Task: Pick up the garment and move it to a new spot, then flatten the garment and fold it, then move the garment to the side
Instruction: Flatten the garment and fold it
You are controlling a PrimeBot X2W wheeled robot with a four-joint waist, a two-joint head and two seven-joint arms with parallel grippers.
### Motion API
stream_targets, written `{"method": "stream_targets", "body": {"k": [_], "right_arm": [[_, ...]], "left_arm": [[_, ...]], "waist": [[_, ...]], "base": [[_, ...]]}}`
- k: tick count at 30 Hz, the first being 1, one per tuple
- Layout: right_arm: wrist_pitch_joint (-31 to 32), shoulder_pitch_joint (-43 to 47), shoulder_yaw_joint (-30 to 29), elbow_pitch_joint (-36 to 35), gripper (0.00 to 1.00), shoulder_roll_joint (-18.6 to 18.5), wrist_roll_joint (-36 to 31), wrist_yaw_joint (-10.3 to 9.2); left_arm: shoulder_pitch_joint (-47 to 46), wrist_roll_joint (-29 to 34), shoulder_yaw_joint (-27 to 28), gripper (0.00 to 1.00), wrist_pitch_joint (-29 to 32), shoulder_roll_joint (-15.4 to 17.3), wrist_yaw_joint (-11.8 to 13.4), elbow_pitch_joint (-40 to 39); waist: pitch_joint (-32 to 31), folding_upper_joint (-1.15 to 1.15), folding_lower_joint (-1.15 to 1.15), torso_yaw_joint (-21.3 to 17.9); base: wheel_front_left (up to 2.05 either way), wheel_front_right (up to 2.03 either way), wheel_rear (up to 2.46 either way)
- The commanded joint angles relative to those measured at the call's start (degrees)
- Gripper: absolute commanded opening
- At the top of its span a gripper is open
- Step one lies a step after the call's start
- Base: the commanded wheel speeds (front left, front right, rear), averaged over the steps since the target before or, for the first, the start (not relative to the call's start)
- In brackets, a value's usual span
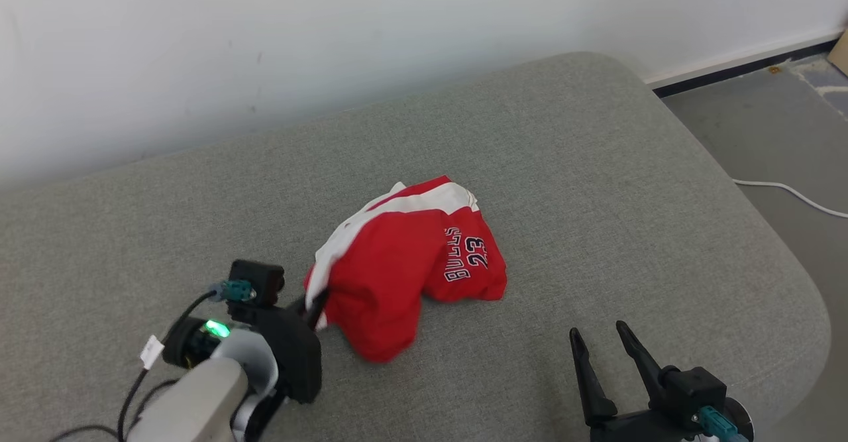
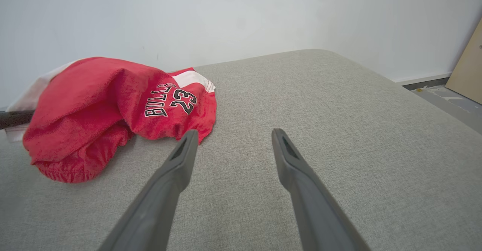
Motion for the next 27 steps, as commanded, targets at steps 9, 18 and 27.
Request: {"method": "stream_targets", "body": {"k": [9,18,27], "right_arm": [[-0.56,-0.98,1.09,1.03,1.0,-0.07,1.35,-0.13],[-0.74,-0.02,-0.66,1.15,1.0,-0.07,1.39,-0.13],[-0.77,0.78,-1.25,1.0,1.0,-0.06,0.91,-0.13]], "left_arm": [[-14.09,15.81,-3.06,0.0,-10.65,3.7,10.07,4.07],[-13.2,18.47,-5.75,0.0,-11.17,3.79,11.4,6.1],[-3.37,18.27,-9.93,0.0,-8.35,4.95,10.64,6.3]], "waist": [[0.43,0.0,0.0,-1.65],[0.6,0.0,0.0,0.1],[-0.69,0.0,0.0,5.0]], "base": [[0.0,0.0,0.0],[0.0,0.0,0.0],[0.0,0.0,0.0]]}}
